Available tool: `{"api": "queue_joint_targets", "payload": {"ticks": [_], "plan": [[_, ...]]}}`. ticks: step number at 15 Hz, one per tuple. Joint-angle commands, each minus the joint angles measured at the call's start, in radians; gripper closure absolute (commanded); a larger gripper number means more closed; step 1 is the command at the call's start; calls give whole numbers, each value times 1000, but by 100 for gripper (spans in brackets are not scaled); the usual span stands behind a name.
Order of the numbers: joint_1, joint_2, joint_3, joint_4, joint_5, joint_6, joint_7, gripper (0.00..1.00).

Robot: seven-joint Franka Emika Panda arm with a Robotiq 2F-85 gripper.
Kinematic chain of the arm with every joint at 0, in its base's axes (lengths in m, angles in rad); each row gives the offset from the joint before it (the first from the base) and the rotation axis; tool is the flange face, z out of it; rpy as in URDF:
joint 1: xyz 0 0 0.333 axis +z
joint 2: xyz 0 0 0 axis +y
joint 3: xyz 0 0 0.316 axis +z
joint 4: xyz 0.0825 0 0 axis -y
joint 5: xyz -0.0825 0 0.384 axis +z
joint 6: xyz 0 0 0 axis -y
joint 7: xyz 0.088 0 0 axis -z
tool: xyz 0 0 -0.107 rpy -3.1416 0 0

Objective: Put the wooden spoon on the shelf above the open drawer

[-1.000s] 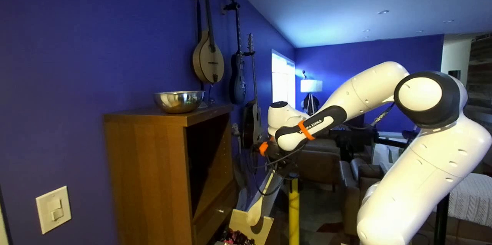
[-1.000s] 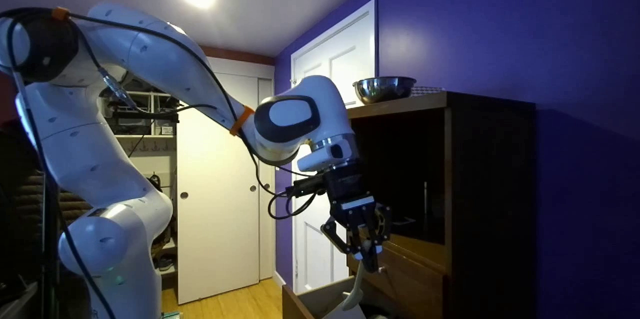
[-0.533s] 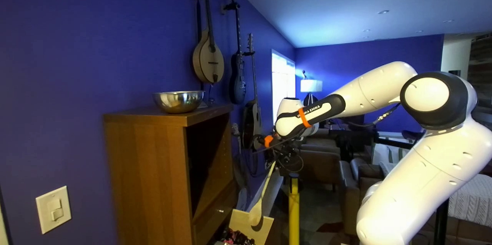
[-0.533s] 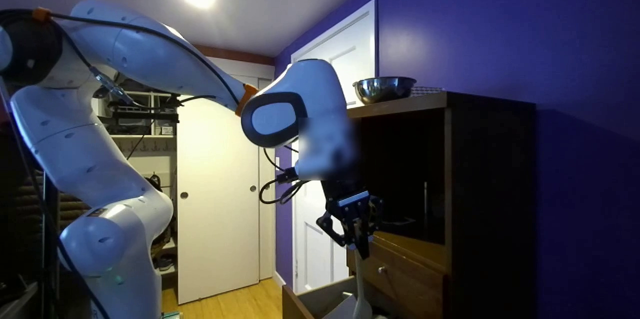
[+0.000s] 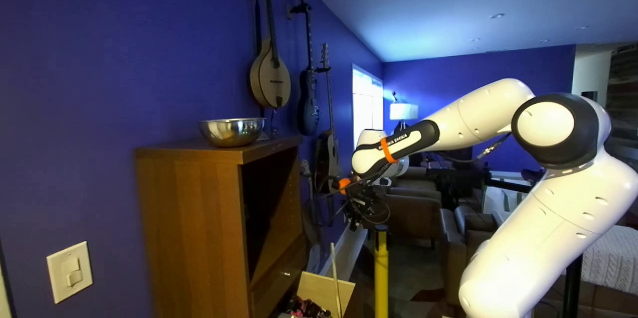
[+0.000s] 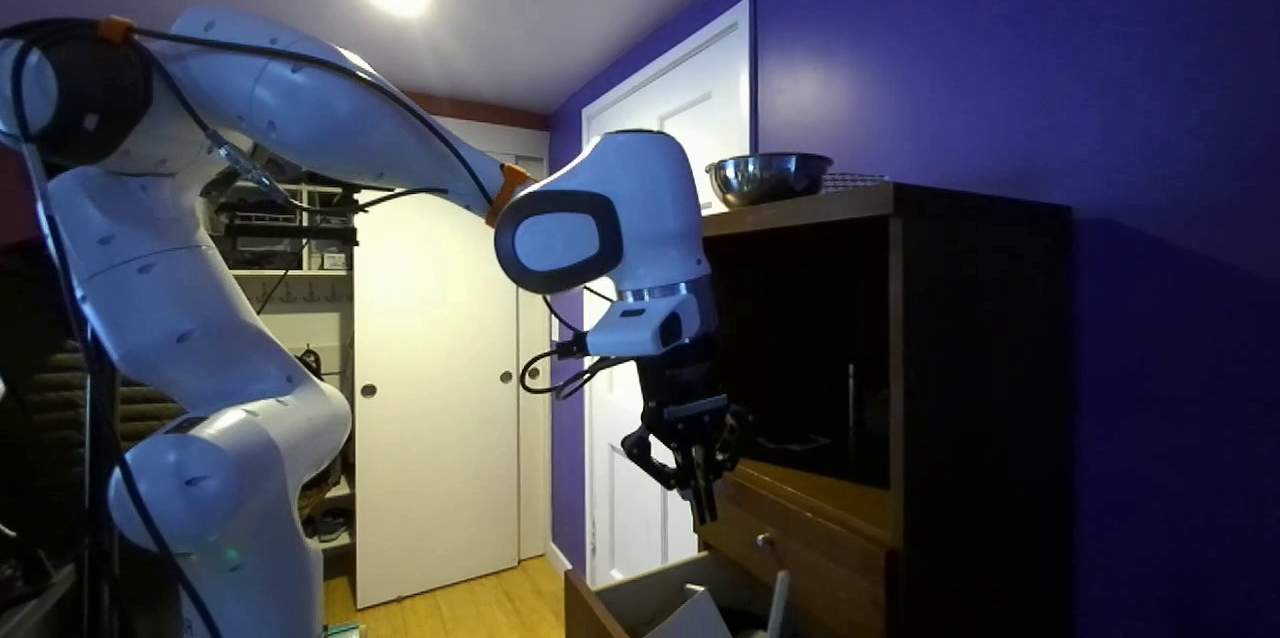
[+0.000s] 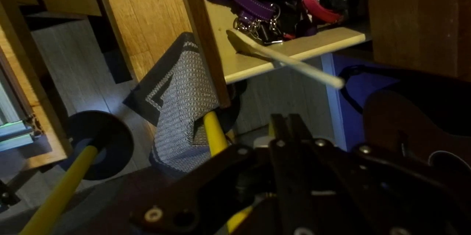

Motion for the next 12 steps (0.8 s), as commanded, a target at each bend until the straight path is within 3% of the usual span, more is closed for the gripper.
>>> {"api": "queue_joint_targets", "payload": {"ticks": [1, 7, 10, 11, 12], "plan": [[-44, 34, 72, 20, -21, -33, 67, 64], [27, 25, 153, -57, -31, 45, -11, 24], [41, 75, 213, -79, -113, 119, -50, 4], [23, 99, 238, -73, -174, 152, -26, 1], [43, 57, 206, -71, -102, 90, -31, 15]]}}
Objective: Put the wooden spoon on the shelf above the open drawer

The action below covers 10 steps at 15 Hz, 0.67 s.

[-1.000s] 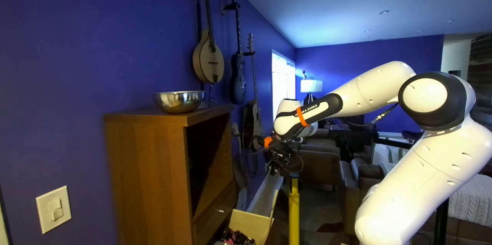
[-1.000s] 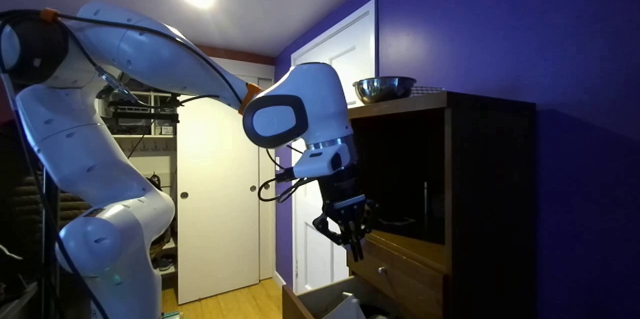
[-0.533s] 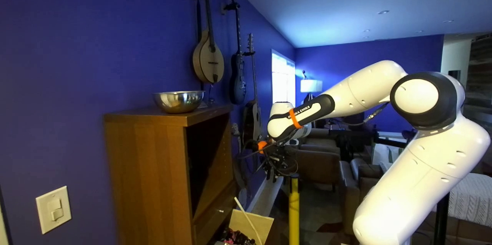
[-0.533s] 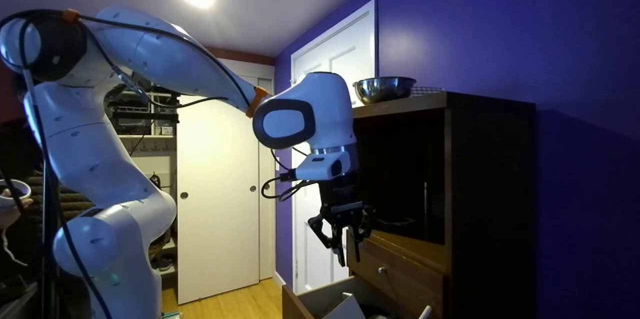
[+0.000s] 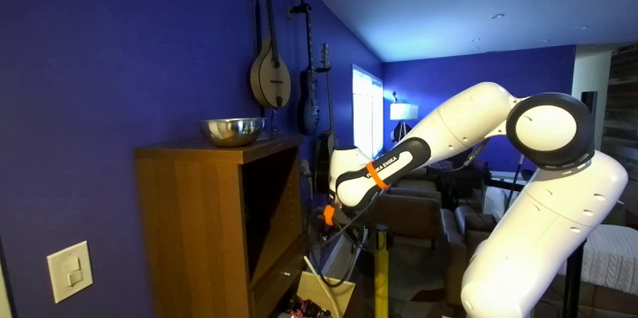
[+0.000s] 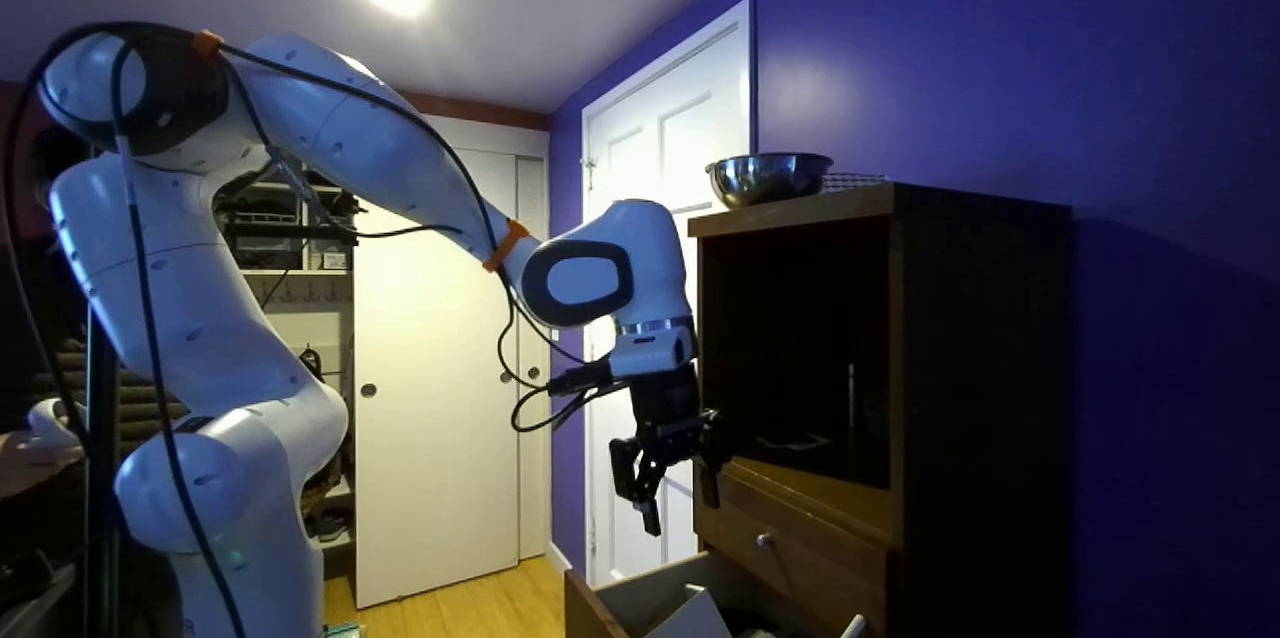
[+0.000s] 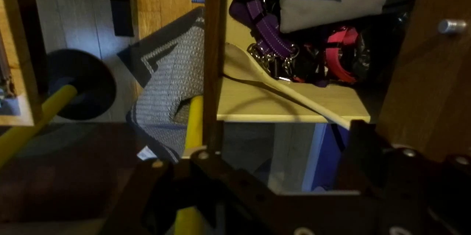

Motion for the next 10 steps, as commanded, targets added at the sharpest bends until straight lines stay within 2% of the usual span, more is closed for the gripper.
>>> {"api": "queue_joint_targets", "payload": {"ticks": [1, 2, 4, 5, 6, 8, 10], "plan": [[0, 15, 12, -3, -29, 21, 3, 7], [0, 29, 17, -3, -43, 34, 3, 1], [-1, 41, 17, -3, -51, 42, 3, 0], [8, 51, 19, 1, -70, 19, -40, 0], [51, 65, -12, 4, -18, 15, -154, 0], [49, 91, -9, 24, -52, -1, -238, 0], [26, 144, 14, 50, -140, 12, -273, 0]]}}
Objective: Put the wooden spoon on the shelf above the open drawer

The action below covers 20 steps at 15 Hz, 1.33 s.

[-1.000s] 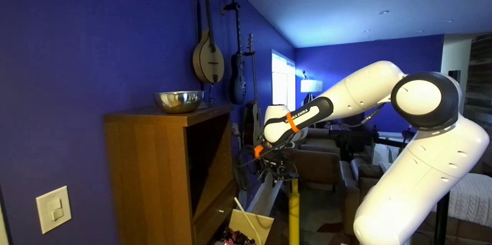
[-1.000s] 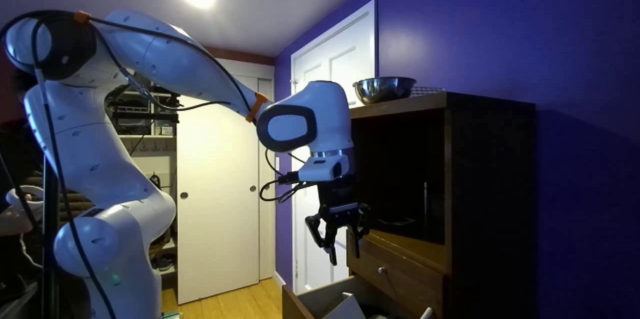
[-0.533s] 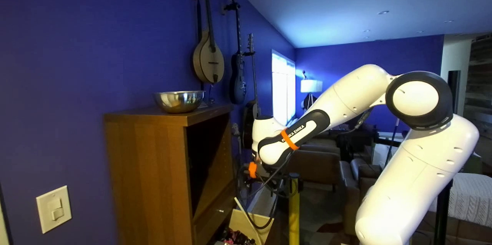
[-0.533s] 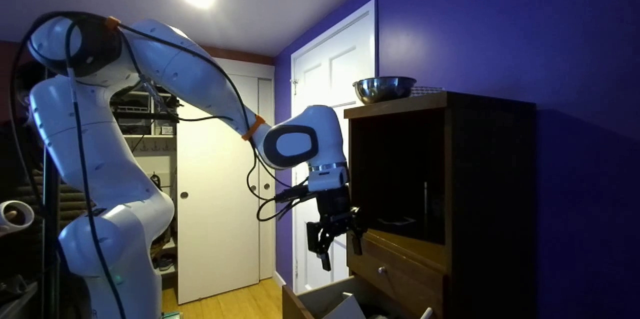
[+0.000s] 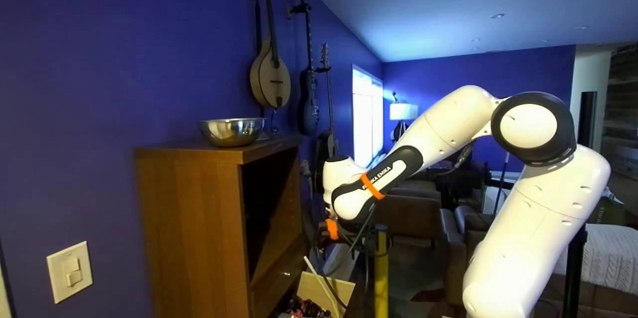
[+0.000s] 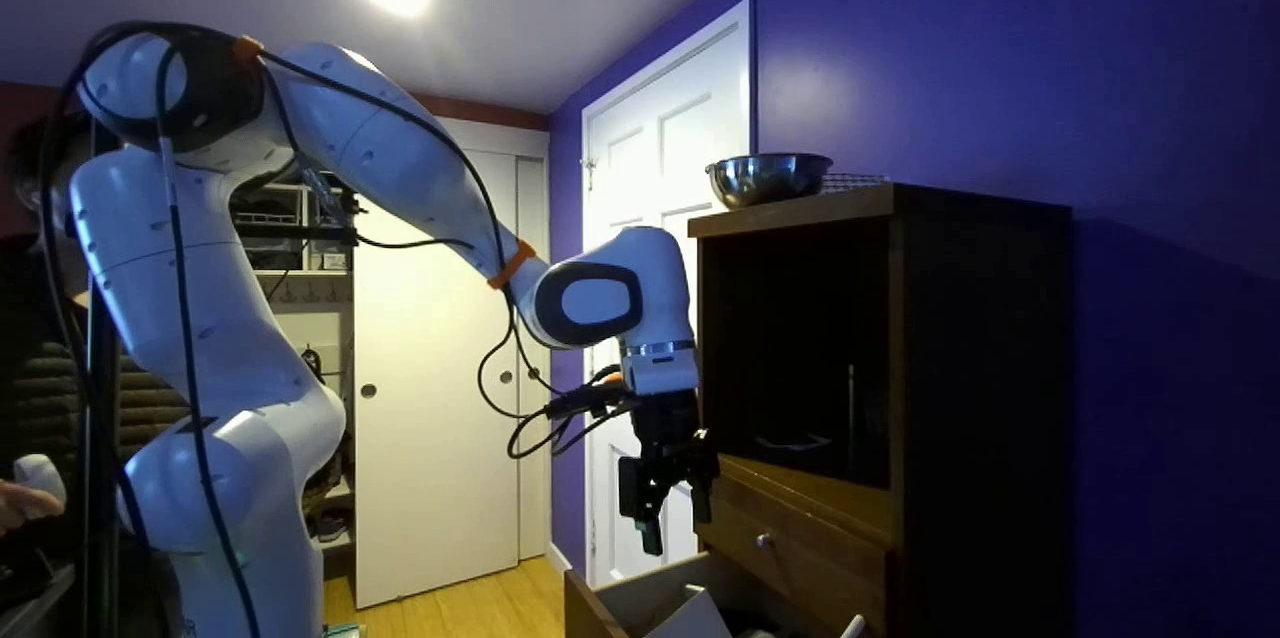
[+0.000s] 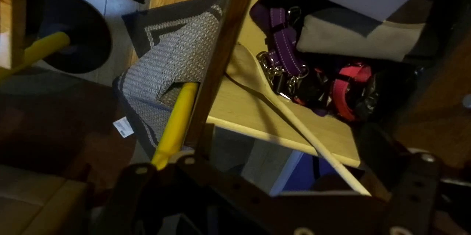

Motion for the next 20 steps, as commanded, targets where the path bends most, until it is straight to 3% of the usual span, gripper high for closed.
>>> {"api": "queue_joint_targets", "payload": {"ticks": [1, 4, 7, 11, 12, 15, 19, 20], "plan": [[-14, 112, 13, 68, -127, 11, -82, 0], [-16, 234, 14, 127, -283, 85, -99, 0], [12, 367, -16, 202, -349, 158, -115, 0], [63, 521, -63, 305, -201, 152, -224, 0], [75, 435, -85, 232, -250, 160, -185, 0], [101, 501, -106, 271, -231, 194, -202, 0], [139, 515, -196, 278, -450, 285, -200, 0], [135, 516, -207, 281, -459, 290, -232, 0]]}}
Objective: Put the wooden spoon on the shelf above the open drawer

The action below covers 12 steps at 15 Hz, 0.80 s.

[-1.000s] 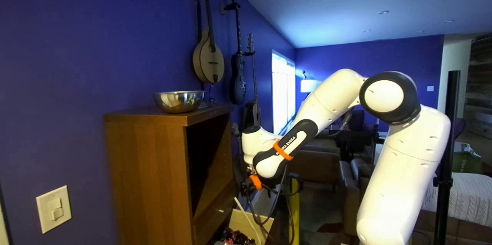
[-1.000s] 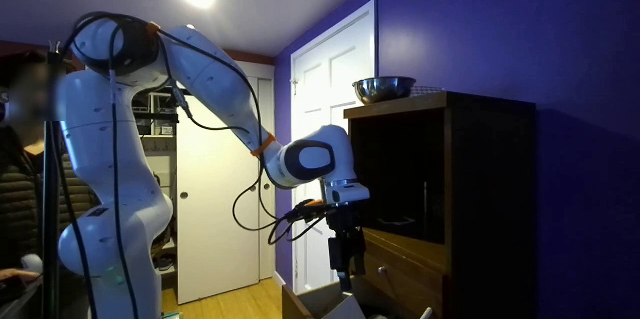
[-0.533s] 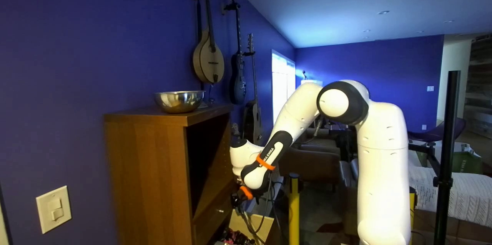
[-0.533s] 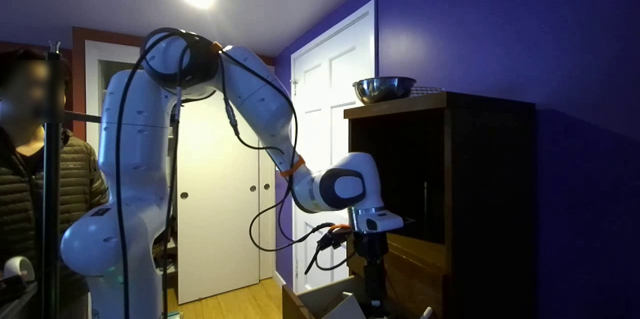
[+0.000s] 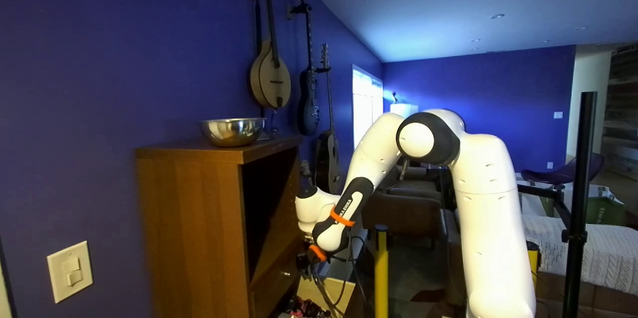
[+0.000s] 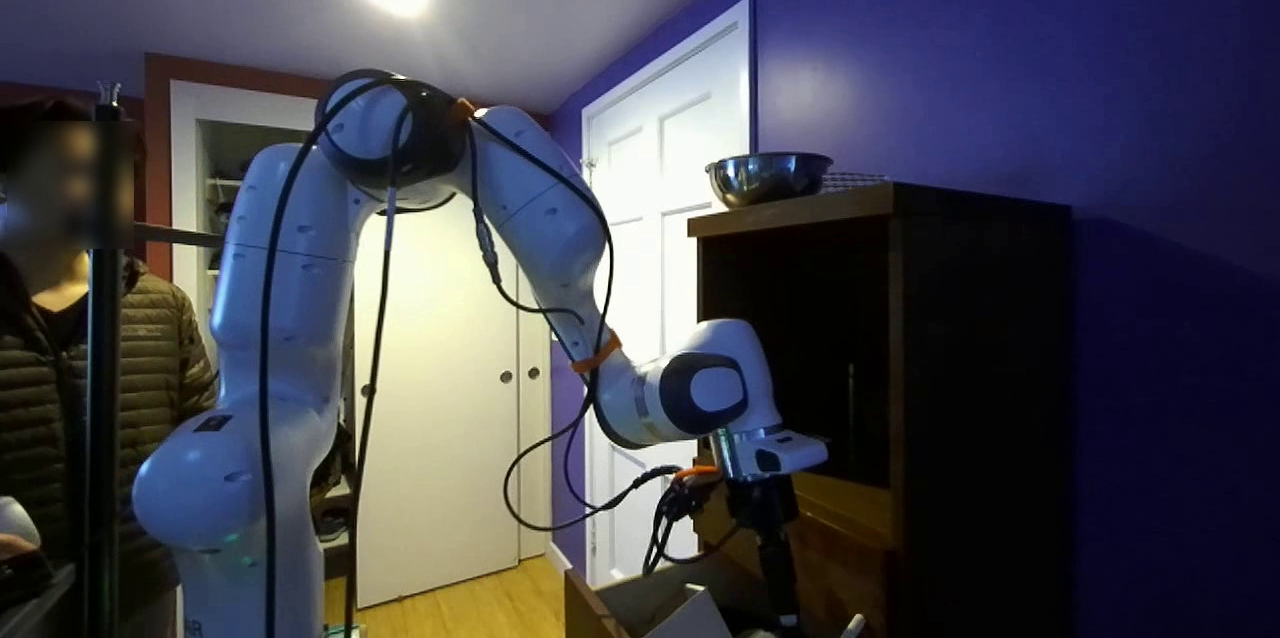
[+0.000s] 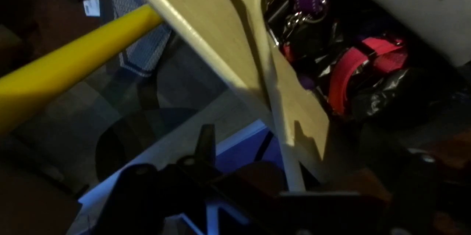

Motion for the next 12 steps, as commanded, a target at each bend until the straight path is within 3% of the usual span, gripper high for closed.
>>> {"api": "queue_joint_targets", "payload": {"ticks": [1, 3, 8, 12], "plan": [[18, -1, -69, 1, -96, 44, -58, 0], [3, 9, -77, 8, -49, 58, -132, 0], [-14, 13, -57, 9, 212, 15, -435, 0], [-16, 34, -51, 27, 350, 22, -547, 0]]}}
